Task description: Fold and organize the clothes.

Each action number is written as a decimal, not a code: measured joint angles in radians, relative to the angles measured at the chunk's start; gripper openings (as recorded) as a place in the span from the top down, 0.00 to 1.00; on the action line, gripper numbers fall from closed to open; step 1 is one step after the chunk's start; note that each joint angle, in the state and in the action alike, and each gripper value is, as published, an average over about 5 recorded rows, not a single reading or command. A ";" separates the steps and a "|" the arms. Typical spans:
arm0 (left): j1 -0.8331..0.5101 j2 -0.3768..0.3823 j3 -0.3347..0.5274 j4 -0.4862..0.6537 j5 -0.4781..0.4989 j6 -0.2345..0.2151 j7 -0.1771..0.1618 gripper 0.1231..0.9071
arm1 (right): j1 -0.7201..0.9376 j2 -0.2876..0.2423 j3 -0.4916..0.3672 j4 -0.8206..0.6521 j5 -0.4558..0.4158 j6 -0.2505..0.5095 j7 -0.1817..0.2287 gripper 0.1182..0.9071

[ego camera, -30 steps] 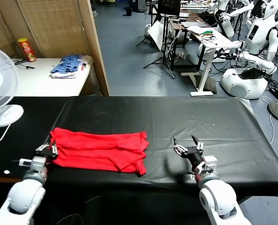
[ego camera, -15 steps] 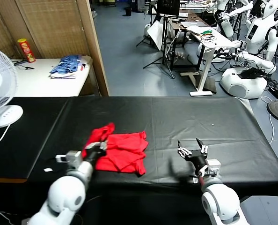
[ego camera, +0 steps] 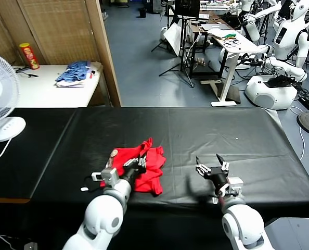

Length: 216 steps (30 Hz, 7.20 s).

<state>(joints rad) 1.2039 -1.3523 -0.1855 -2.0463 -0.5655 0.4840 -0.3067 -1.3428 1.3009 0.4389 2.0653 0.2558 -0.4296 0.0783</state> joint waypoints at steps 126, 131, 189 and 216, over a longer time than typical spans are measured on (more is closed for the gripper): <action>0.153 0.259 -0.475 0.120 0.267 -0.109 0.136 0.95 | 0.029 0.091 -0.145 0.008 -0.110 -0.061 0.123 0.14; 0.184 0.405 -0.555 0.102 0.404 -0.108 0.142 0.95 | 0.019 0.101 -0.155 0.014 -0.116 -0.065 0.122 0.14; 0.317 0.145 -0.302 -0.162 0.228 -0.236 0.122 0.14 | 0.467 0.296 -0.387 -0.507 0.734 -0.152 0.173 0.25; 0.376 0.122 -0.338 -0.158 0.249 -0.265 0.121 0.14 | 0.501 0.162 -0.471 -0.590 -0.032 0.169 -0.181 0.96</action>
<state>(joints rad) 1.5804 -1.2308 -0.5233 -2.2039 -0.3160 0.2189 -0.1855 -0.8422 1.4630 -0.0325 1.4751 0.2235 -0.2602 -0.1030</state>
